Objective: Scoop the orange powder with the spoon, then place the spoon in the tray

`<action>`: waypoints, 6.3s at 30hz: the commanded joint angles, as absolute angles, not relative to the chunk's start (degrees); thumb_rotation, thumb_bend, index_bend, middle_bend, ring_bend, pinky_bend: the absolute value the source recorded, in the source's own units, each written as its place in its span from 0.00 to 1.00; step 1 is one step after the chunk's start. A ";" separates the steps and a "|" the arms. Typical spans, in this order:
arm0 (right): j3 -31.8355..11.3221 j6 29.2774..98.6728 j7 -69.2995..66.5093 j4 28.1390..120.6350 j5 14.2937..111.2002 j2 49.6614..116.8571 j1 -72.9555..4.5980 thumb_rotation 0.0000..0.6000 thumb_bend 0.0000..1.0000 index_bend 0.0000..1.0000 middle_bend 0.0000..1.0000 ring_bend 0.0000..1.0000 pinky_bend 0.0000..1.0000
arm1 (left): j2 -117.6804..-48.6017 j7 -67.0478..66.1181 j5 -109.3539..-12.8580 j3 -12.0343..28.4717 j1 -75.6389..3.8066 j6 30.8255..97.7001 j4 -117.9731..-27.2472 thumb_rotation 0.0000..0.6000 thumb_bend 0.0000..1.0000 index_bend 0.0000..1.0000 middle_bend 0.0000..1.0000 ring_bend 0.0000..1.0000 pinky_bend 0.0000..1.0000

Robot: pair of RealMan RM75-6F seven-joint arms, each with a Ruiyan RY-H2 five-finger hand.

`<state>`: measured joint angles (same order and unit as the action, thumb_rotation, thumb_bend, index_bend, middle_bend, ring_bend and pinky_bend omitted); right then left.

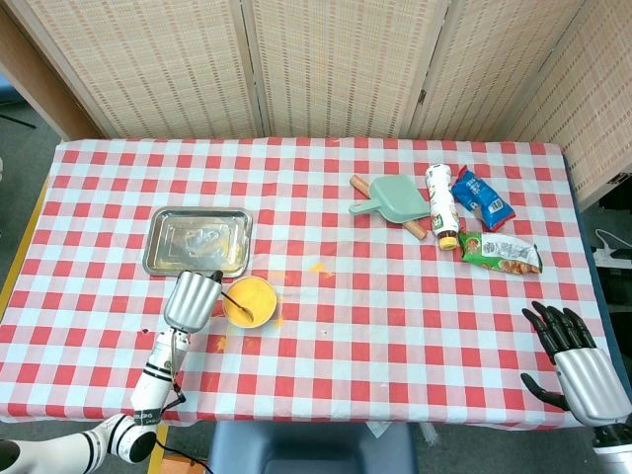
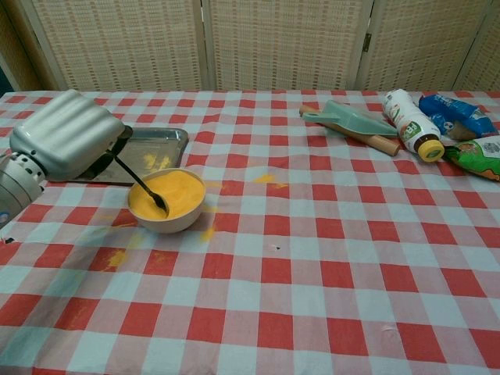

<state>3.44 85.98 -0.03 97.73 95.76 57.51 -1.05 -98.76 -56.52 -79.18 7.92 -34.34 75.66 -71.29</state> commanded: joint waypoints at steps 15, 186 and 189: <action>2.94 84.93 0.90 97.87 94.46 57.84 -1.40 1.00 0.19 0.00 0.00 0.00 0.00 | -97.70 -54.71 -79.17 10.53 -35.52 76.62 -73.08 1.00 0.79 0.95 1.00 1.00 1.00; 2.50 84.86 1.97 98.17 93.89 58.19 -1.48 1.00 0.19 0.00 0.00 0.00 0.00 | -105.10 -14.35 -74.46 15.23 -35.01 66.43 -47.36 1.00 0.41 0.10 0.99 0.99 1.00; 2.53 84.73 1.61 98.08 94.02 58.24 -1.59 1.00 0.19 0.00 0.00 0.00 0.00 | -88.81 -8.91 -80.80 7.72 -26.22 72.51 -75.47 1.00 0.41 0.11 0.68 0.70 0.80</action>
<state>2.51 84.75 1.60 98.11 93.97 58.22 -1.57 -109.34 -17.76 -73.65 16.16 -38.04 63.80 -40.61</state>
